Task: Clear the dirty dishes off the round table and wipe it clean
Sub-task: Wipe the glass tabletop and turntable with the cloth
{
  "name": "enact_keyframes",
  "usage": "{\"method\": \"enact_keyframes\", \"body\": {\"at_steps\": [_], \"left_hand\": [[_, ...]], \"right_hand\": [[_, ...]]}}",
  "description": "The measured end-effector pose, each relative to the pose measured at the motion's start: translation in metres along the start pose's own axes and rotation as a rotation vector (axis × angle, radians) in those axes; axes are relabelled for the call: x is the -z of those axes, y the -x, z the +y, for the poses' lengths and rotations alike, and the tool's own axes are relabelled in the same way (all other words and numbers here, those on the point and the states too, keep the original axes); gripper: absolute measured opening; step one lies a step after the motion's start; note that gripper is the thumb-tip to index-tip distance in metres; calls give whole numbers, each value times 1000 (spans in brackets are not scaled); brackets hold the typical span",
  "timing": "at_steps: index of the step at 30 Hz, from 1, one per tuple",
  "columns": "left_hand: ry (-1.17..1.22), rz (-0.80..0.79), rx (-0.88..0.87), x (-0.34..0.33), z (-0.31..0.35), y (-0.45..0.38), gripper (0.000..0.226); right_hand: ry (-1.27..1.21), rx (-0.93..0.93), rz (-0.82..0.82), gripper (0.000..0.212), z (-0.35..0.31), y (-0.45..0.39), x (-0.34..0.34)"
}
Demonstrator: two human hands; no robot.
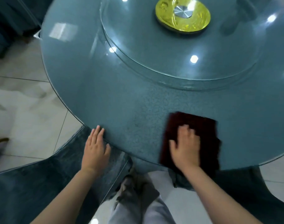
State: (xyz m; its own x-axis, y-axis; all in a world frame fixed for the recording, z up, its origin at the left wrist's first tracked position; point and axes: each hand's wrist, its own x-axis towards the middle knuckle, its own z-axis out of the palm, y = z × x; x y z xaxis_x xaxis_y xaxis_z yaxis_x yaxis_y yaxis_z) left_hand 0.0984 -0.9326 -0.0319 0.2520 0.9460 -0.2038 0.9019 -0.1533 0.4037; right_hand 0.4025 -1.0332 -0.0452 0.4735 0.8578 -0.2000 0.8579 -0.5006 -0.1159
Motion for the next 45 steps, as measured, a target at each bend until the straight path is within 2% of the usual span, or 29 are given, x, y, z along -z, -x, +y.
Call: {"method": "enact_keyframes", "body": {"at_steps": [4, 6, 8, 10, 15, 17, 19, 22, 25, 28, 30, 33, 38, 42, 45], "left_hand": [[-21, 5, 25, -2, 3, 1, 63], [-44, -1, 28, 0, 4, 1, 62], [-86, -36, 3, 3, 0, 1, 65], [-113, -59, -8, 7, -4, 0, 67], [-133, -122, 21, 15, 1, -2, 68], [-143, -162, 33, 19, 1, -4, 69], [-159, -208, 27, 26, -1, -7, 70], [-198, -250, -13, 39, -7, -8, 70], [-206, -213, -19, 54, -21, -2, 69], [-221, -183, -42, 80, -51, 10, 70], [-253, -189, -63, 101, -73, 13, 71], [-257, -151, -110, 141, -122, 20, 69], [-172, -46, -179, 202, -202, 37, 65], [-15, 3, -80, 233, -273, 50, 63], [-8, -7, -17, 248, -316, 61, 63]], "right_hand": [[-17, 453, -111, 72, -137, -1, -14], [43, 565, -158, 72, -154, -6, -10], [90, 602, -134, 72, -126, -10, -7], [92, 514, -85, 72, -72, -10, -7], [84, 41, -31, 78, 91, 20, 6], [73, -144, -56, 79, 127, 30, 15], [51, -246, -78, 74, 127, 31, 18], [26, -239, -61, 70, 79, 24, 13], [28, -25, -49, 75, -7, 16, 3], [15, 198, -78, 75, -121, 18, -10], [7, 260, -105, 72, -184, 22, -16], [-8, 125, -105, 72, -232, 26, -20], [6, 25, -140, 69, -240, 27, -17], [-68, -124, -211, 65, -270, 25, -9], [-59, -172, -229, 63, -280, 24, -5]]}}
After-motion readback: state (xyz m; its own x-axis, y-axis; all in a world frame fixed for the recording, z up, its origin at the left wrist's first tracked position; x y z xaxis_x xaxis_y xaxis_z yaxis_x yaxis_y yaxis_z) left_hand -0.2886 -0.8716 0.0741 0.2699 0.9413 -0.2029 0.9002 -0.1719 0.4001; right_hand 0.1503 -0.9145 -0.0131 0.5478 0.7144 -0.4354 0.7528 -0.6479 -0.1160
